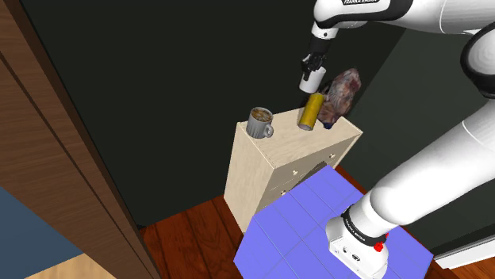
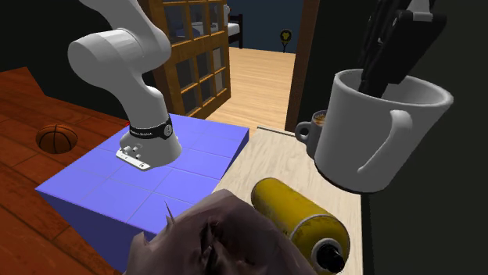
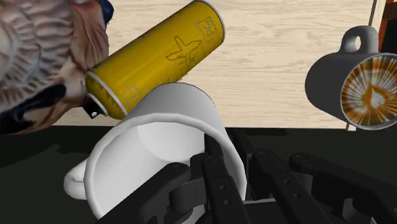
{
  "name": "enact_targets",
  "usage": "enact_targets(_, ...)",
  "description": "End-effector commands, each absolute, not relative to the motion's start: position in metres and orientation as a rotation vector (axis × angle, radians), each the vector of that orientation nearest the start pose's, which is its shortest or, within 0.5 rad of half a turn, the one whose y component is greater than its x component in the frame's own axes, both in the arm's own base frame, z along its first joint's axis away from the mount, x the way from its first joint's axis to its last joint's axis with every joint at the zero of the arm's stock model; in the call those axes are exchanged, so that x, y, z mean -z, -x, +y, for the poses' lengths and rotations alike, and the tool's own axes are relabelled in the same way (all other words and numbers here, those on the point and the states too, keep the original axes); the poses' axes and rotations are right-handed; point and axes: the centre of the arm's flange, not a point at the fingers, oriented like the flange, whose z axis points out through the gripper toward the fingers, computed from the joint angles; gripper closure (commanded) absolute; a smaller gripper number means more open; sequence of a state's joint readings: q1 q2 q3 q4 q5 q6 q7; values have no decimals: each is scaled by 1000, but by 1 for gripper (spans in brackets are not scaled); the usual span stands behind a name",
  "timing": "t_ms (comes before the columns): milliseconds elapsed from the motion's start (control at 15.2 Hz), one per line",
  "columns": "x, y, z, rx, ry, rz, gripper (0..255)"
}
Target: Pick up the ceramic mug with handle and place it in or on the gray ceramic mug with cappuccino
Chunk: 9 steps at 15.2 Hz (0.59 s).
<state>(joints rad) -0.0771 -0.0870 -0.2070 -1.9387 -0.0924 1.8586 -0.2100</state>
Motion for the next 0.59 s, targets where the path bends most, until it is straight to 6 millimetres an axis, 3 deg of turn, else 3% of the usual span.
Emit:
enact_targets(0, -526, -509, -130, -19, 3211, 77, 255)
enact_targets(528, -535, -509, -25, -19, 3211, 77, 255)
